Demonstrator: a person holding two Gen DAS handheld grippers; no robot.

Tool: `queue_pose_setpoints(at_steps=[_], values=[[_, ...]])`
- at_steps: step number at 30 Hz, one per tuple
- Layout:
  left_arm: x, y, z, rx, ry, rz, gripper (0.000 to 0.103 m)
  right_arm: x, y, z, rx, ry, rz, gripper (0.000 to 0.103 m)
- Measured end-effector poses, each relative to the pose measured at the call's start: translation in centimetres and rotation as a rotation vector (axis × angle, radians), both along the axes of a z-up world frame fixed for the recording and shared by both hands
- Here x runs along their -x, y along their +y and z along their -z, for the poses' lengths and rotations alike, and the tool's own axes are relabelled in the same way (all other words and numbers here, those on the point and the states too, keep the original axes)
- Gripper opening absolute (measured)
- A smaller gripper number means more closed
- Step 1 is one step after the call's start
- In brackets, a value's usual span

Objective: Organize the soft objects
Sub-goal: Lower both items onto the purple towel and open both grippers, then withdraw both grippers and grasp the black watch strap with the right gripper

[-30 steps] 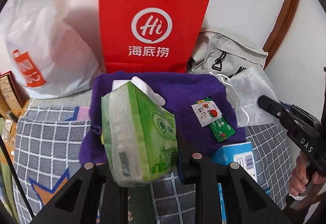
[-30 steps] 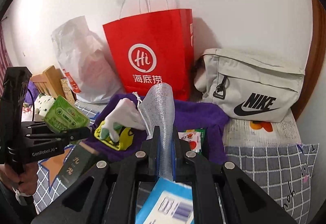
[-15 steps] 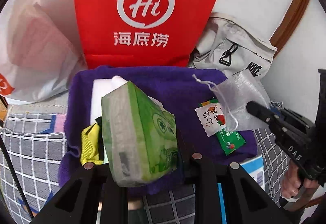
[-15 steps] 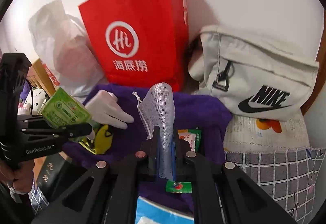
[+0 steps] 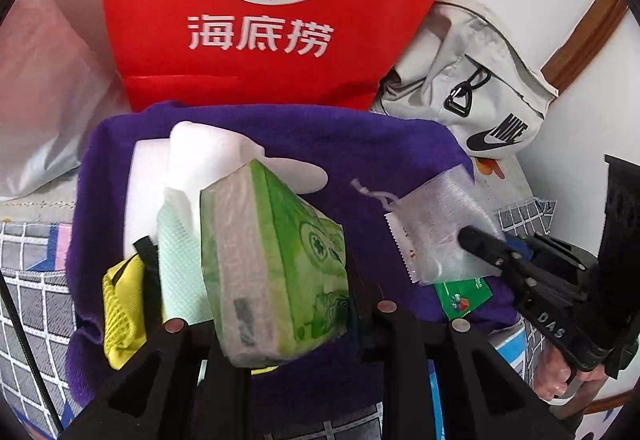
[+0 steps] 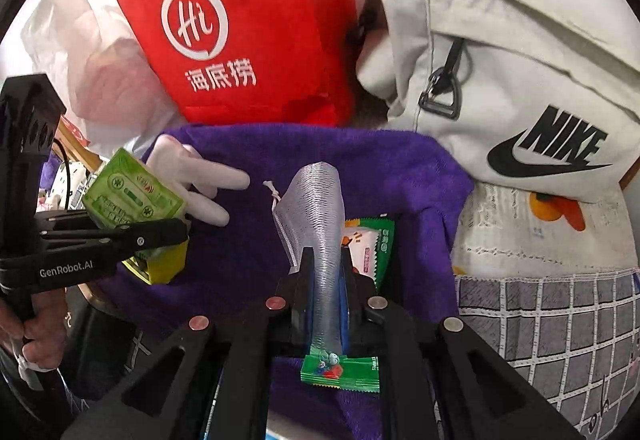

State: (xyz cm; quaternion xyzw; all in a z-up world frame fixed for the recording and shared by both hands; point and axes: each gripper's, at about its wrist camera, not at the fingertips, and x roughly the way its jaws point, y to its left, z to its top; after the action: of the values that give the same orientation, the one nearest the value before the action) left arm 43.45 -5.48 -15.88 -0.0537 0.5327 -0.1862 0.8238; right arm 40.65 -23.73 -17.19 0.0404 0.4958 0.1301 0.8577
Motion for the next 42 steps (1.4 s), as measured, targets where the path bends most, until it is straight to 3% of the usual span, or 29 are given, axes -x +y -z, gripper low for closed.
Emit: queue_pose_setpoints(at_steps=[6,9,11,12,14,18,25,28,42], values=[[-0.4,-0.2,0.3,0.019,0.012,0.002,0.023,-0.4,0.0,0.9,-0.006,0.029,0.004,0.012],[-0.5,0.0,0.3,0.029,0.022,0.001,0.026,-0.4,0.1,0.8,0.001,0.021,0.0,0.026],[-0.4,0.2,0.2,0.042,0.028,0.005,0.032,-0.3,0.1,0.7,0.009,0.016,0.008,0.051],[-0.2,0.2,0.1,0.047,0.028,0.013,0.039,-0.2,0.0,0.5,0.011,0.008,0.015,0.055],[0.2,-0.1,-0.2,0.043,0.014,0.028,0.047,0.0,-0.2,0.1,0.0,-0.005,0.024,0.055],[0.8,-0.6,-0.6,0.01,0.004,0.036,0.054,0.2,-0.6,-0.7,-0.011,-0.006,0.031,0.055],[2.2,-0.4,-2.2,-0.043,-0.025,0.012,0.057,2.3,-0.7,-2.7,-0.004,-0.04,0.027,0.056],[3.0,0.3,-3.1,-0.062,-0.043,-0.006,0.058,3.3,-0.7,-3.6,-0.002,-0.055,0.031,0.061],[9.9,2.6,-7.5,-0.05,-0.101,-0.048,0.058,12.2,0.3,-7.4,-0.04,-0.114,0.029,0.062]])
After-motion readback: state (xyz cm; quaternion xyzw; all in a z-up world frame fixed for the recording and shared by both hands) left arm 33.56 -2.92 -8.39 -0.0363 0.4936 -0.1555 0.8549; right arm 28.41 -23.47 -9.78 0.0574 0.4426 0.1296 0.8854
